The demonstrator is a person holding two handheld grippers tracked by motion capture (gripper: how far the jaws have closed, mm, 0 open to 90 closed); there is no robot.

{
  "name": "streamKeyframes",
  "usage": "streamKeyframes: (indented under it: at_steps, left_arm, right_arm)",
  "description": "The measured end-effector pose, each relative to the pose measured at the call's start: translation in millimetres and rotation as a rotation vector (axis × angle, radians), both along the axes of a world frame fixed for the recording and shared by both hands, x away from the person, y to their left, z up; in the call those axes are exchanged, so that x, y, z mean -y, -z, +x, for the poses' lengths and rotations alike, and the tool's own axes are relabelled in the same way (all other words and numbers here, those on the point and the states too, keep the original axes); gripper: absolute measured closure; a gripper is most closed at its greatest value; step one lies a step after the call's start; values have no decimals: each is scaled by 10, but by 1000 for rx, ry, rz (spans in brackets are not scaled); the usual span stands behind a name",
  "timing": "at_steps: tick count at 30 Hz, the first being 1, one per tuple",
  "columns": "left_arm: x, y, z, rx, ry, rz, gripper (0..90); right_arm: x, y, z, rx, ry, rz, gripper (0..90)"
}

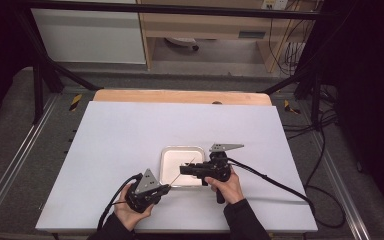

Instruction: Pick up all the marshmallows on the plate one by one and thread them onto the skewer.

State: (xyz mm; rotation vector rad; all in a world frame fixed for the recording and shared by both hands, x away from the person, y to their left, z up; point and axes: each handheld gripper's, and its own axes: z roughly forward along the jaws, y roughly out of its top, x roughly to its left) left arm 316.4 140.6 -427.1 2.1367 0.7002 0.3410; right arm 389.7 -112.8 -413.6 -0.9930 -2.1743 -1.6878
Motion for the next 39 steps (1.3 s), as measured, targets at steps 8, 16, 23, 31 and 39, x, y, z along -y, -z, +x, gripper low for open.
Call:
streamKeyframes:
  at_steps: [8, 16, 23, 31, 39]
  left_arm:
    - [56, 11, 26, -8, -14, -5, 890]
    - [151, 27, 38, -18, -36, -20, 889]
    - [177, 39, 40, -22, -43, -27, 889]
    - [123, 18, 42, -21, -46, -31, 889]
    - [1, 4, 57, -29, -69, -33, 889]
  right_arm:
    - [-68, 94, -43, -2, -5, -25, 761]
    - [-130, 196, -110, 3, -13, -49, 757]
    - [-165, 250, -139, -1, -18, -63, 748]
    - [-73, 90, -129, 53, 33, -78, 529]
    - [64, -15, -105, 151, 117, -156, 270]
